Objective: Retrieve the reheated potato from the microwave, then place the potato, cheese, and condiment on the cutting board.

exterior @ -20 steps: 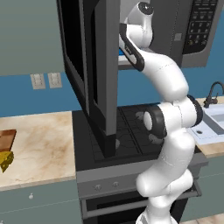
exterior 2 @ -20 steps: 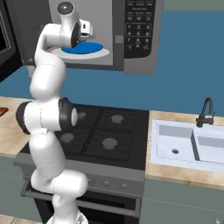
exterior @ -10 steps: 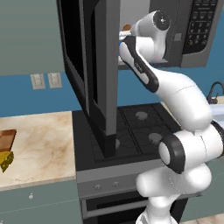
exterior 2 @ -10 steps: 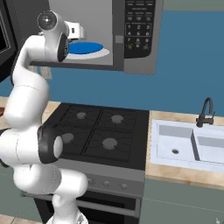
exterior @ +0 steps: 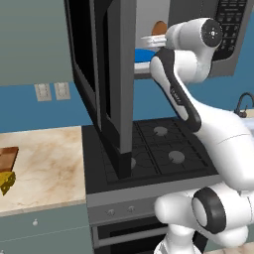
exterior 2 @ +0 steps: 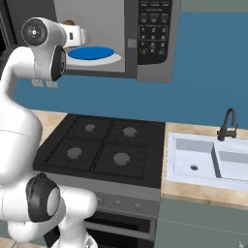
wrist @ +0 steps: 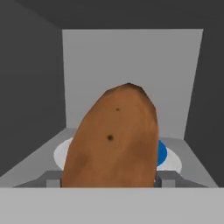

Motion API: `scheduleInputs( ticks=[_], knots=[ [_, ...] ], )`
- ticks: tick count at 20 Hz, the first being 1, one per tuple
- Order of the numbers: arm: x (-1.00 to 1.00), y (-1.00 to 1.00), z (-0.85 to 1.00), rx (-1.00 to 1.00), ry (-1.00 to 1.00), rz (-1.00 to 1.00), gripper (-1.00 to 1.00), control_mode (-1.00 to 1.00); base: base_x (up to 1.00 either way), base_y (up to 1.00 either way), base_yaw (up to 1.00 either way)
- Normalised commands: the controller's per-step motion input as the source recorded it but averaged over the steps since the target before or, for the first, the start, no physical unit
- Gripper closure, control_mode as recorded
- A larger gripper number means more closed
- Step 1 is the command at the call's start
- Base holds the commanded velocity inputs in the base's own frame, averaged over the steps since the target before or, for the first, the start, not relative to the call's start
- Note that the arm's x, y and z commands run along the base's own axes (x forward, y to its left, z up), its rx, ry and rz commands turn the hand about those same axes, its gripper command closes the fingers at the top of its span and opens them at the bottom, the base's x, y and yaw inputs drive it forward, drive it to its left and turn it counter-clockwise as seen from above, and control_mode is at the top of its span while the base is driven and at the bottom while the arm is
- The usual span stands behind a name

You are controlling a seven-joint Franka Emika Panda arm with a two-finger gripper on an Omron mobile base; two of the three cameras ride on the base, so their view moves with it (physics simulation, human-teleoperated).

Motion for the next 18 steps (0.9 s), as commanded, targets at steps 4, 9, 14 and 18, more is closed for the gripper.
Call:
scheduleInputs(
  ticks=[4,9,14,18],
  knots=[
    [-1.0,-0.29,0.77,0.03,0.03,0.0,1.0,-1.0,0.0,0.0,0.0],
    [-1.0,-0.24,0.5,0.02,0.15,-0.01,1.0,-1.0,0.0,0.0,0.0],
    [-1.0,-0.11,0.03,0.0,0.25,-0.01,1.0,-1.0,0.0,0.0,0.0],
    [-1.0,-0.02,-0.24,0.0,0.24,0.0,1.0,-1.0,0.0,0.0,0.0]
  ],
)
